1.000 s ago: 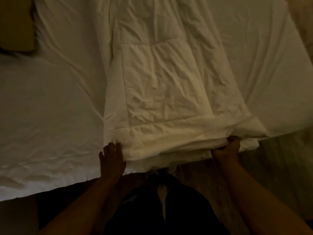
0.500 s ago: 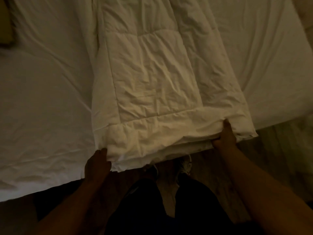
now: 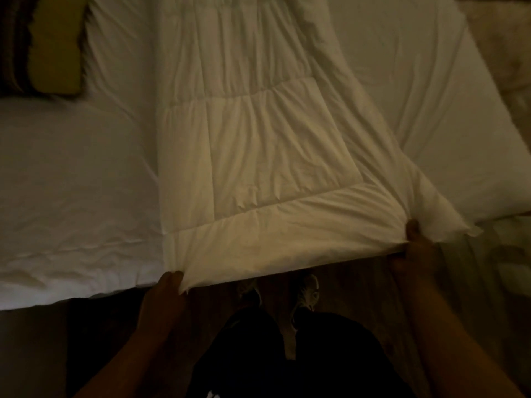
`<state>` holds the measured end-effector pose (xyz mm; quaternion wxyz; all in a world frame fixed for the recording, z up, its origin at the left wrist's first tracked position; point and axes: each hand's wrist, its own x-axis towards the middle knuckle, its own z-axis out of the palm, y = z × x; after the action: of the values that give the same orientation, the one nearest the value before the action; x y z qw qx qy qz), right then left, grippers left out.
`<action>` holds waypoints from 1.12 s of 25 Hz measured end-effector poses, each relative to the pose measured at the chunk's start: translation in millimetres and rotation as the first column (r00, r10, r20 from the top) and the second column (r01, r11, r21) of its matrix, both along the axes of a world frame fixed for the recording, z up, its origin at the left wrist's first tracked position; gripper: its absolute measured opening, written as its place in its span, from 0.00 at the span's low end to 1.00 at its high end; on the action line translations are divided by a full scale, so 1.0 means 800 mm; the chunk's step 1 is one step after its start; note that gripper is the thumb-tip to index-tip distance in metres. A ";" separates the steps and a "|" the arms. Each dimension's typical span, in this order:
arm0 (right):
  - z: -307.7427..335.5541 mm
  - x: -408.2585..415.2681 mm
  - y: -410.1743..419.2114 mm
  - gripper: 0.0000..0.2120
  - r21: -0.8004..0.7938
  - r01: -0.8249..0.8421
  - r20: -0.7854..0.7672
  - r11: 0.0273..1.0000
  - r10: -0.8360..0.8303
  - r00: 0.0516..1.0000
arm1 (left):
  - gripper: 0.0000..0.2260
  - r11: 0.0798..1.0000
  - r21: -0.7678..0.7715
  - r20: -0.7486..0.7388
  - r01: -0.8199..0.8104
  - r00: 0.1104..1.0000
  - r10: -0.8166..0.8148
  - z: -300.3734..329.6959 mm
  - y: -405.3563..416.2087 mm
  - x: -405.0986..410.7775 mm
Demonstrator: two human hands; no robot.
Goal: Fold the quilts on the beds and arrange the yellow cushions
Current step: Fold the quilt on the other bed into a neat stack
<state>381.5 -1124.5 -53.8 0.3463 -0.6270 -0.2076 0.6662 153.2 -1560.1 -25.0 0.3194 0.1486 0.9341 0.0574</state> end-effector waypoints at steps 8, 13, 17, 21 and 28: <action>-0.101 0.037 0.002 0.45 -0.269 -0.142 0.187 0.952 0.197 0.962 | 0.22 0.922 -0.354 0.184 0.158 0.978 -0.097 -0.075 0.020 0.007; -0.158 0.039 -0.007 0.36 -0.443 -0.143 0.319 0.885 0.305 0.898 | 0.18 0.887 -0.279 0.143 -0.367 0.898 0.416 -0.124 0.023 -0.003; -0.105 -0.007 -0.025 0.26 -0.109 -0.173 0.831 0.979 0.185 0.525 | 0.19 0.836 -0.050 -0.214 -0.546 0.824 0.525 -0.089 0.074 0.008; -0.089 -0.066 -0.025 0.25 -0.035 -0.802 0.970 0.597 0.214 0.116 | 0.32 0.972 0.028 -0.269 -0.232 0.935 0.231 -0.104 0.116 -0.015; -0.151 -0.096 0.052 0.31 -0.254 -0.960 0.964 0.121 0.109 -0.241 | 0.35 0.995 -0.104 -0.305 -0.005 0.952 -0.028 -0.199 0.155 -0.050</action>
<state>304.7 -1083.1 -174.6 -0.0776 -0.4407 -0.8906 0.0813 113.0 -1435.8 -184.0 0.1782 0.1445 0.9732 -0.0166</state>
